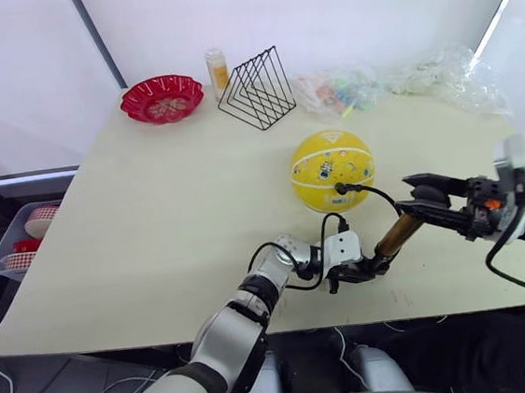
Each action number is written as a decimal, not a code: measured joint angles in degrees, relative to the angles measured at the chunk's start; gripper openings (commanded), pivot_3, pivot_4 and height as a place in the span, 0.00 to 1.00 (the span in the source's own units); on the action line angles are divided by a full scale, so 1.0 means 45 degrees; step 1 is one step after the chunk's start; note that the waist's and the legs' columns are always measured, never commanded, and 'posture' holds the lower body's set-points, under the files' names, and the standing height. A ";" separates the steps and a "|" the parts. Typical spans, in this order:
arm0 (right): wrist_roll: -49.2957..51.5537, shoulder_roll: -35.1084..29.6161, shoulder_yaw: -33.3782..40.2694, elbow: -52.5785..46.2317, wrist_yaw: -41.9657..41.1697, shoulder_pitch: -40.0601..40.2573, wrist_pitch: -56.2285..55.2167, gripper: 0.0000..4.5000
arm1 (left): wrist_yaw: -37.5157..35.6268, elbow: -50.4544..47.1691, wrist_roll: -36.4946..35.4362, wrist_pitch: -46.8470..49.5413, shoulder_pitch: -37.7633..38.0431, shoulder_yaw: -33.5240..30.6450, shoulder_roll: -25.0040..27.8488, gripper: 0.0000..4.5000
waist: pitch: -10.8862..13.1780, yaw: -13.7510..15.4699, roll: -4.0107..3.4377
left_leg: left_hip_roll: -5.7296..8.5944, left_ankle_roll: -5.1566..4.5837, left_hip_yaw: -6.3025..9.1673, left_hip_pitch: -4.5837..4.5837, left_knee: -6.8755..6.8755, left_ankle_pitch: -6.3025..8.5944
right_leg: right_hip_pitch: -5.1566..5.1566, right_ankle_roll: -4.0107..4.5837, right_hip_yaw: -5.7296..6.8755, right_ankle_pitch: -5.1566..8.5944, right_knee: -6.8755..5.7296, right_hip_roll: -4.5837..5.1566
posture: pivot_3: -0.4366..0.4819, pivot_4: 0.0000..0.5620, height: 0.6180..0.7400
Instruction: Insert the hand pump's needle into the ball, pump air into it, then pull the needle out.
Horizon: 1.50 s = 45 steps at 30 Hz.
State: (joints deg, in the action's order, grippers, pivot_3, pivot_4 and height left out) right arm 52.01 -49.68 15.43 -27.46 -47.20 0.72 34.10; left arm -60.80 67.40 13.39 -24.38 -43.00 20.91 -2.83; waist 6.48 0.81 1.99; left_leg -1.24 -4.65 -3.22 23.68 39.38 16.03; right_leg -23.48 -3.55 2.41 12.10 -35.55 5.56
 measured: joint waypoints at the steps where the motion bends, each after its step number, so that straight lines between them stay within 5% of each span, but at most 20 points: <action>1: -0.0585 0.0360 -0.0513 0.0273 -0.0100 0.0064 -0.0454 0.46 | -0.0002 0.0009 0.0000 0.0001 0.0011 0.0001 0.0010 0.22 | -0.0006 -0.0001 0.0010 | -0.0001 0.0000 0.0001 -0.0001 -0.0002 0.0000 | 0.0000 0.0001 -0.0001 0.0000 0.0002 0.0000 | 0.48 0.27 0.97; 9: -0.2167 0.1604 -0.1711 0.1176 -0.0547 0.0304 -0.2042 0.46 | 0.0040 0.0007 0.0000 0.0000 0.0079 -0.0004 0.0003 0.22 | -0.0055 -0.0006 0.0000 | -0.0001 0.0002 0.0013 -0.0004 -0.0005 0.0001 | 0.0002 0.0007 0.0008 0.0004 0.0001 0.0003 | 0.48 0.27 0.97; 19: 0.1263 -0.0591 0.1080 0.0369 -0.0205 -0.0766 0.1253 0.46 | -0.0139 -0.0231 -0.0056 -0.0076 0.0089 -0.0008 -0.0111 0.22 | 0.0122 0.0037 -0.0234 | 0.0042 0.0002 -0.0001 0.0041 -0.0007 0.0000 | -0.0019 0.0001 0.0012 0.0001 0.0003 0.0054 | 0.48 0.27 0.97; 26: 0.4399 -0.2191 0.3240 0.0101 0.0648 -0.2323 0.3108 0.46 | -0.0150 -0.0241 -0.0056 -0.0171 0.0102 -0.0010 -0.0104 0.22 | 0.0185 0.0036 -0.0222 | 0.0048 0.0001 0.0003 0.0051 -0.0007 0.0000 | -0.0020 -0.0001 0.0025 0.0002 0.0006 0.0055 | 0.48 0.27 0.97; 33: 0.5485 -0.2884 0.3704 0.0134 0.1471 -0.3046 0.4092 0.46 | -0.0158 -0.0243 -0.0056 -0.0205 0.0097 -0.0011 -0.0101 0.22 | 0.0197 0.0033 -0.0227 | 0.0051 0.0000 0.0002 0.0053 -0.0007 -0.0001 | -0.0022 -0.0002 0.0021 0.0002 0.0004 0.0057 | 0.48 0.27 0.97; 39: 0.4650 -0.1943 0.3484 -0.0385 0.1188 -0.2192 0.3407 0.46 | -0.0125 -0.0238 -0.0042 -0.0207 0.0145 -0.0007 -0.0054 0.22 | 0.0156 0.0021 -0.0159 | 0.0048 -0.0001 0.0006 0.0040 -0.0012 0.0000 | -0.0011 -0.0002 0.0022 0.0003 0.0005 0.0046 | 0.48 0.27 0.97; 45: 0.1324 -0.0312 0.1044 -0.0252 -0.0104 -0.0689 0.0558 0.46 | -0.0002 -0.0191 -0.0018 -0.0121 0.0202 -0.0007 0.0081 0.22 | 0.0018 -0.0016 -0.0007 | 0.0004 0.0000 0.0022 -0.0004 -0.0010 0.0000 | 0.0007 0.0004 0.0027 0.0006 -0.0005 -0.0011 | 0.48 0.27 0.97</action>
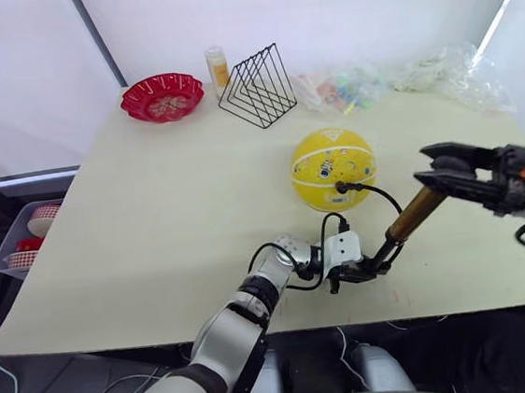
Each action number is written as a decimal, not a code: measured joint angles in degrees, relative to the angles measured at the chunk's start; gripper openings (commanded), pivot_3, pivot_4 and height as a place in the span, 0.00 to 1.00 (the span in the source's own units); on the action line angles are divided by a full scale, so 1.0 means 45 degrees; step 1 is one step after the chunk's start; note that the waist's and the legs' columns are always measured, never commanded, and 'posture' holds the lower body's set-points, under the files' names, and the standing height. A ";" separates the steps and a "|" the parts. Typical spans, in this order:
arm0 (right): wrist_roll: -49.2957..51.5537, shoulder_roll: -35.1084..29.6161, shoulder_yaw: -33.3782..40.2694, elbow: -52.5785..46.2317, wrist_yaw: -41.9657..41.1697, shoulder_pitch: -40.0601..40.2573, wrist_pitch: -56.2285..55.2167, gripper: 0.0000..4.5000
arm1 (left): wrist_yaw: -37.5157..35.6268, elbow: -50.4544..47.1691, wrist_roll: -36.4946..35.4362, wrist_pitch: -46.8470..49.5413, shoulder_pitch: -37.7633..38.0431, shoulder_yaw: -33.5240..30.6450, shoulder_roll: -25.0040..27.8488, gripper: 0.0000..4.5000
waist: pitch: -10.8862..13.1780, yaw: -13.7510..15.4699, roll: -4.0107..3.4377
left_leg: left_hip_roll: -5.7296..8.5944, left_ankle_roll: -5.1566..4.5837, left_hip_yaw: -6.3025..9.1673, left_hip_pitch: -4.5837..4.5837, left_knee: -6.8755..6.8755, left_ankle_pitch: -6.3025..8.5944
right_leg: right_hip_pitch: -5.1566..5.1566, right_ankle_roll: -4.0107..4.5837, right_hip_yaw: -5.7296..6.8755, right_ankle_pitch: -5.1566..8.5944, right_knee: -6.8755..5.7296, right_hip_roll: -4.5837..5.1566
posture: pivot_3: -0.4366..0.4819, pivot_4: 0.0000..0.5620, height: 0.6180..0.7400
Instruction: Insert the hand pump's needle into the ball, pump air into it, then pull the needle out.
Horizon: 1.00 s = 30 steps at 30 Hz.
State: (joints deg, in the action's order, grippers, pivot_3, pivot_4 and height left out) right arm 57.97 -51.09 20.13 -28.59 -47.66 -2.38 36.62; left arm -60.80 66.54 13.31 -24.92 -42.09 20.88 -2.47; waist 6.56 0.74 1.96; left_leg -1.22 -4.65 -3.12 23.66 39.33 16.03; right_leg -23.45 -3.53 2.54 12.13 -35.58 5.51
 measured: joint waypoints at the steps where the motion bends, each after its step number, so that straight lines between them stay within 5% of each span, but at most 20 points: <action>1: -0.0535 0.0241 -0.0461 0.0170 -0.0157 0.0129 -0.0436 0.46 | 0.0014 0.0000 0.0001 0.0033 -0.0005 0.0000 -0.0005 0.22 | -0.0007 -0.0002 0.0006 | -0.0002 0.0000 0.0001 0.0000 0.0001 0.0000 | -0.0001 0.0000 -0.0001 -0.0001 0.0000 -0.0001 | 0.48 0.27 0.97; 12: -0.3833 0.2963 -0.2832 0.1976 -0.0811 0.1013 -0.4124 0.46 | 0.0043 0.0070 0.0009 0.0096 -0.0045 0.0000 -0.0058 0.22 | -0.0058 0.0010 -0.0035 | -0.0001 0.0003 -0.0001 0.0001 0.0003 -0.0001 | -0.0003 0.0004 -0.0005 -0.0001 0.0000 0.0006 | 0.48 0.27 0.97; 19: -0.2073 0.2135 -0.1775 0.1389 -0.0508 0.0017 -0.2353 0.46 | -0.0089 0.0047 -0.0042 0.0080 -0.0148 -0.0008 -0.0148 0.22 | 0.0101 0.0039 -0.0238 | 0.0020 0.0006 -0.0018 0.0040 0.0018 -0.0004 | -0.0026 0.0001 -0.0014 -0.0005 -0.0005 0.0031 | 0.48 0.27 0.97; 30: 0.1515 0.0779 0.0492 0.0618 0.0882 -0.2001 -0.0393 0.46 | -0.0085 0.0027 -0.0135 0.0078 -0.0188 -0.0024 -0.0157 0.22 | 0.0189 0.0027 -0.0241 | 0.0043 0.0003 -0.0025 0.0044 0.0019 -0.0006 | -0.0027 -0.0007 -0.0019 -0.0008 -0.0007 0.0042 | 0.48 0.27 0.97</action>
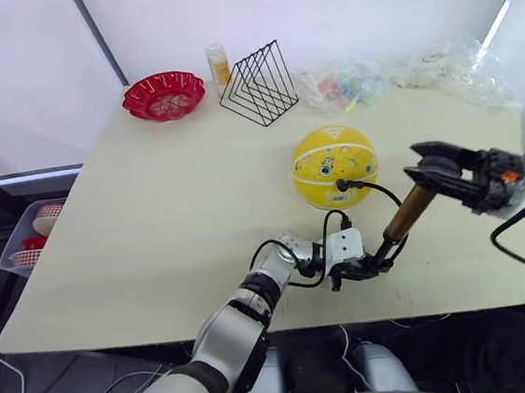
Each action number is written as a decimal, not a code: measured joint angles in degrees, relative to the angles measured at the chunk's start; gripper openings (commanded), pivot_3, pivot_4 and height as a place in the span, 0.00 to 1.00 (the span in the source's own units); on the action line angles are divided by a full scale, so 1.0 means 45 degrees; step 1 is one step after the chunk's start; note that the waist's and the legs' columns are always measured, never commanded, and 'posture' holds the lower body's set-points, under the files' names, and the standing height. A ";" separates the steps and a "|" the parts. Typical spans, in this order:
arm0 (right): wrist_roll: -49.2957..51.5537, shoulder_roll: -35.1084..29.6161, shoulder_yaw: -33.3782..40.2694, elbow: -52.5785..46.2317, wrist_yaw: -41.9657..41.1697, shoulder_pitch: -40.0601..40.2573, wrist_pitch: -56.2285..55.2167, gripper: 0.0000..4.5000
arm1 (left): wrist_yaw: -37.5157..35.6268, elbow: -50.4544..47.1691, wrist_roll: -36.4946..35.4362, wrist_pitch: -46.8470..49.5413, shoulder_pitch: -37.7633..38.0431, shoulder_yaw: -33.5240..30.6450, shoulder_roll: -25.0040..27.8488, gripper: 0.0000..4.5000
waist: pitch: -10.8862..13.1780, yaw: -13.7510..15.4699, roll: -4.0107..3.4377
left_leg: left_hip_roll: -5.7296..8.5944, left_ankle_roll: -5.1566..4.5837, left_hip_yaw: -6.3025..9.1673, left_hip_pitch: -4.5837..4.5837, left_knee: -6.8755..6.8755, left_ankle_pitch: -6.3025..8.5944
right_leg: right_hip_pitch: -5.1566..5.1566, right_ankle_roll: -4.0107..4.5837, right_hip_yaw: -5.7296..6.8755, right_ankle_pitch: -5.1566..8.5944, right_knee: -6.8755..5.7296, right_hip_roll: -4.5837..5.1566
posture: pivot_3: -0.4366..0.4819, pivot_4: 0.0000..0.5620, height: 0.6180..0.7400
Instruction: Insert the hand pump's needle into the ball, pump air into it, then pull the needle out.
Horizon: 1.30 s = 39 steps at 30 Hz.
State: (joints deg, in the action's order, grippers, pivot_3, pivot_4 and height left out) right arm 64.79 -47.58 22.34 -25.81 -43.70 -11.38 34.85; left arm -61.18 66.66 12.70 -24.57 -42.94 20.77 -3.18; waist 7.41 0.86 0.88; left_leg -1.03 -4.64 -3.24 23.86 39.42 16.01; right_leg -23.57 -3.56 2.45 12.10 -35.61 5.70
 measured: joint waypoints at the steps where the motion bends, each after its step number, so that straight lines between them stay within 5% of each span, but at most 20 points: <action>1: 0.0089 0.0001 0.0054 -0.0056 0.0111 -0.0061 0.0013 0.46 | 0.0000 0.0000 0.0000 0.0000 0.0004 0.0000 -0.0005 0.22 | 0.0002 0.0005 0.0000 | 0.0000 0.0000 0.0000 0.0002 0.0000 0.0000 | 0.0000 0.0000 0.0000 0.0000 0.0000 0.0000 | 0.48 0.27 0.97; 11: -0.0642 0.1397 0.0104 -0.0647 0.0047 0.0879 -0.1157 0.46 | 0.0040 0.0028 0.0008 0.0026 0.0016 0.0003 0.0022 0.22 | -0.0048 -0.0008 0.0056 | -0.0004 0.0000 0.0003 -0.0027 -0.0002 0.0000 | 0.0023 0.0000 -0.0001 0.0002 -0.0004 -0.0037 | 0.48 0.27 0.97; 17: -0.2869 0.1714 -0.1802 -0.0095 -0.1072 0.2346 -0.2749 0.46 | 0.0280 0.0145 0.0156 0.0122 0.0139 0.0012 0.0183 0.22 | -0.0215 -0.0076 0.0277 | -0.0058 0.0005 0.0016 -0.0178 -0.0016 0.0004 | 0.0133 0.0019 0.0002 0.0014 -0.0003 -0.0055 | 0.48 0.27 0.97; 28: -0.5507 0.2507 -0.3965 0.1725 -0.1453 0.3004 -0.3841 0.46 | 0.0208 0.0180 0.0160 0.0088 0.0155 0.0031 0.0138 0.22 | -0.0225 -0.0027 0.0237 | -0.0060 0.0011 0.0071 -0.0228 -0.0070 0.0007 | 0.0189 0.0067 -0.0004 0.0046 0.0013 -0.0024 | 0.48 0.27 0.97; 39: -0.3810 0.1403 -0.2520 0.0874 -0.1231 0.2337 -0.1718 0.46 | -0.0041 0.0059 0.0106 -0.0025 0.0075 0.0028 0.0038 0.22 | -0.0070 -0.0011 0.0017 | -0.0039 0.0018 0.0075 -0.0118 -0.0076 0.0010 | 0.0106 0.0060 0.0010 0.0042 0.0043 0.0018 | 0.48 0.27 0.97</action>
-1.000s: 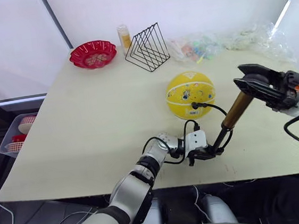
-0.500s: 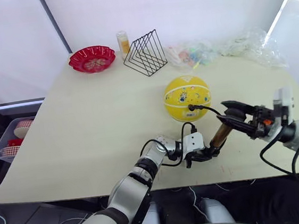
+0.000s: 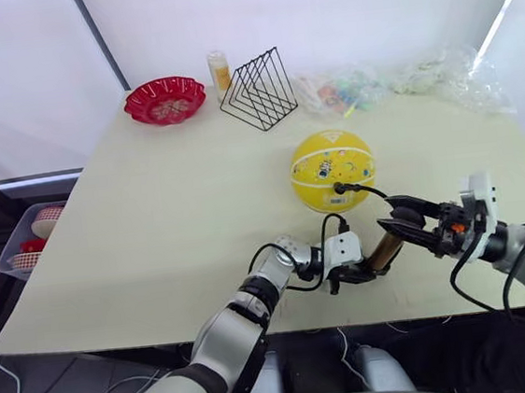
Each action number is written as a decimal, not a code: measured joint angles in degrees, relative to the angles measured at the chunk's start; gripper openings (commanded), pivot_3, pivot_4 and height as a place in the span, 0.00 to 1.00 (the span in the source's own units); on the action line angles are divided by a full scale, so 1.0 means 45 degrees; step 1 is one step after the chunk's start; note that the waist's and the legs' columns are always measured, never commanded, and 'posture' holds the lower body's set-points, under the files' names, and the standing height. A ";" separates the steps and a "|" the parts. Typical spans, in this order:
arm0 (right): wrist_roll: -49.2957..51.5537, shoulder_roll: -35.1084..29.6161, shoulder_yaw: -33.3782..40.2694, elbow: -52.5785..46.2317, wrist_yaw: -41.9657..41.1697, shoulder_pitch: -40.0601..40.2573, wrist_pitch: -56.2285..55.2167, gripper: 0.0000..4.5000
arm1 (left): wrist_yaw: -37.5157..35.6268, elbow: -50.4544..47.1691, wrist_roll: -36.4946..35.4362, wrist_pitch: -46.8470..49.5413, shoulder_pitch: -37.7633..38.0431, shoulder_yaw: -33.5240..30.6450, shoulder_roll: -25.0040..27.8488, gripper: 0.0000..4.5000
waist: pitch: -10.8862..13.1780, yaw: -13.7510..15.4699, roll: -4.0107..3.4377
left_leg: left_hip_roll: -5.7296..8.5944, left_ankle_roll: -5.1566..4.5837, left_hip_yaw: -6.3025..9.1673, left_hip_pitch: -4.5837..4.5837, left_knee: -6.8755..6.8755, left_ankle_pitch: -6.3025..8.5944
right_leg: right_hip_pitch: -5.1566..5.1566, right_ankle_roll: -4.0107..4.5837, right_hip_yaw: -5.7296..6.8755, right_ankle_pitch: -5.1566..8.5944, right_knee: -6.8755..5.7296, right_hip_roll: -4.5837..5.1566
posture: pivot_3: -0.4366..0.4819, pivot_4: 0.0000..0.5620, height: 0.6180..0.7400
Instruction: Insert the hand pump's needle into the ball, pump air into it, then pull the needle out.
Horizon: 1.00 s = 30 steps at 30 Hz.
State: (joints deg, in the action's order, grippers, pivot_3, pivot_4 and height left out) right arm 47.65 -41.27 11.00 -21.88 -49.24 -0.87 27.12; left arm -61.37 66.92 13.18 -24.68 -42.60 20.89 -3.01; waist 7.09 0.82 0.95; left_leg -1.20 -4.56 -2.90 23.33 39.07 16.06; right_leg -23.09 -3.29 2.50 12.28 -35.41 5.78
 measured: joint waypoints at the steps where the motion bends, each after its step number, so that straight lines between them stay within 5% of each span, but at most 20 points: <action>1: 0.0530 -0.0304 0.0400 -0.0181 0.0072 -0.0258 0.0416 0.46 | -0.0069 -0.0014 -0.0009 -0.0011 -0.0046 -0.0004 -0.0024 0.22 | -0.0003 0.0020 -0.0011 | 0.0008 0.0007 0.0005 0.0100 0.0020 -0.0010 | -0.0078 -0.0003 0.0016 -0.0004 -0.0009 0.0001 | 0.48 0.27 0.97; 16: 0.6479 -0.3188 0.3358 -0.0902 0.2522 -0.3168 0.4053 0.46 | -0.0202 -0.0110 -0.0031 -0.0111 -0.0099 -0.0019 -0.0088 0.22 | 0.0150 0.0040 -0.0022 | 0.0051 0.0013 0.0018 0.0162 0.0027 -0.0018 | -0.0105 -0.0014 0.0106 -0.0008 -0.0011 0.0019 | 0.48 0.27 0.97; 24: 0.5390 -0.2301 0.3888 -0.1757 0.2023 -0.1073 0.3283 0.46 | -0.0139 -0.0110 0.0009 -0.0108 -0.0083 0.0002 -0.0075 0.22 | 0.0112 0.0057 0.0044 | 0.0051 0.0013 0.0061 0.0127 0.0030 -0.0018 | -0.0052 -0.0031 0.0146 -0.0013 -0.0009 -0.0002 | 0.48 0.27 0.97; 30: 0.2624 -0.1437 0.2444 -0.1899 0.0928 0.0577 0.1503 0.46 | 0.0079 -0.0013 0.0044 -0.0074 -0.0007 0.0001 0.0055 0.22 | -0.0010 -0.0012 0.0160 | 0.0030 0.0013 0.0077 0.0066 0.0042 -0.0018 | -0.0014 -0.0016 0.0145 0.0000 -0.0019 -0.0026 | 0.48 0.27 0.97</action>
State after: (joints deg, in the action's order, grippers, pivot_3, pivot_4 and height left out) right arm 59.46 -47.73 22.00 -30.42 -45.06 1.73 33.88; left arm -61.01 66.86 13.38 -25.02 -42.63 20.90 -2.76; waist 7.05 0.76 1.67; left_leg -1.07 -4.50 -2.55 23.62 39.26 15.97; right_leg -23.16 -3.36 3.15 12.28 -35.50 5.66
